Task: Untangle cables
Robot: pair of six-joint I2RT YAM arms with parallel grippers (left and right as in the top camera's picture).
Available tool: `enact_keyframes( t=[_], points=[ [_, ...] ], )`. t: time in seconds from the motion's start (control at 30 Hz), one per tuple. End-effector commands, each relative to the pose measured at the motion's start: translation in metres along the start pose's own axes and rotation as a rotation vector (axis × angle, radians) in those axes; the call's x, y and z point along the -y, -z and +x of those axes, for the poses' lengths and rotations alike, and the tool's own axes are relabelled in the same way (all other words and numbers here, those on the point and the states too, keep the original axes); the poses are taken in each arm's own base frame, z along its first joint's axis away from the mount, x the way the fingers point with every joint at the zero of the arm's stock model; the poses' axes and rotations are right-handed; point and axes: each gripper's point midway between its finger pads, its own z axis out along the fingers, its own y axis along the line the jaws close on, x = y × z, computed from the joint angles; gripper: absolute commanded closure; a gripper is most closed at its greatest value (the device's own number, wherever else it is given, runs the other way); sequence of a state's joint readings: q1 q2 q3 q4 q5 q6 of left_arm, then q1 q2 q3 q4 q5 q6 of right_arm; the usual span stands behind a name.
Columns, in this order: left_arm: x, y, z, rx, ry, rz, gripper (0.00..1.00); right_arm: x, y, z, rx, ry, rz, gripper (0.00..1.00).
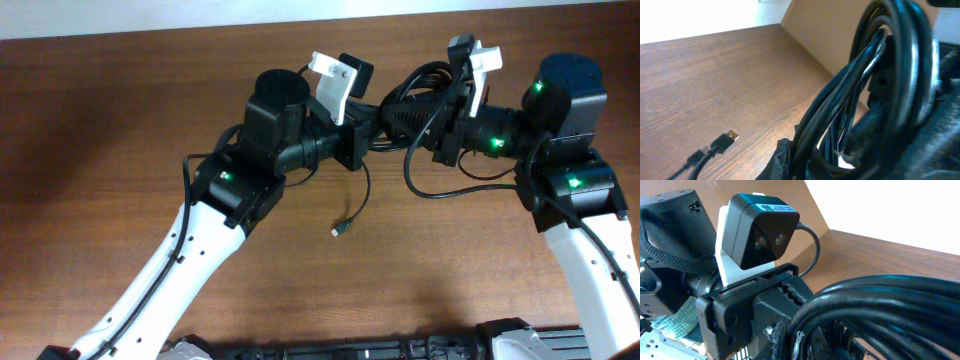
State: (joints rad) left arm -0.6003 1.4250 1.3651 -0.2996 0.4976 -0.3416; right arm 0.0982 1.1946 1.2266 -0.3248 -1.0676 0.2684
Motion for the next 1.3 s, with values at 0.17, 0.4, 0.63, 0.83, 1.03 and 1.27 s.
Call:
enact_keyframes(
  t=[0.17, 0.4, 0.63, 0.83, 1.03, 1.27],
  points=[
    [-0.054, 0.010, 0.010, -0.011, 0.035, -0.312, 1.00, -0.051, 0.006, -0.019, 0.016, 0.097, -0.239, 0.96],
    [-0.056, 0.011, 0.015, -0.032, 0.027, -0.323, 1.00, -0.060, 0.009, -0.034, 0.059, 0.144, -0.258, 0.96],
    [-0.072, 0.017, 0.022, -0.063, -0.027, -0.416, 1.00, -0.060, 0.009, -0.035, 0.060, 0.114, -0.255, 0.96],
    [-0.088, 0.025, 0.026, -0.084, -0.056, -0.510, 1.00, -0.043, 0.013, -0.046, 0.102, -0.012, -0.179, 0.96],
    [-0.090, 0.027, 0.033, -0.154, -0.198, -0.509, 1.00, -0.016, 0.031, -0.058, 0.159, -0.078, -0.081, 0.96],
    [-0.089, 0.027, 0.031, -0.162, -0.273, -0.502, 1.00, 0.015, 0.044, -0.043, 0.143, -0.260, 0.014, 0.82]
  ],
)
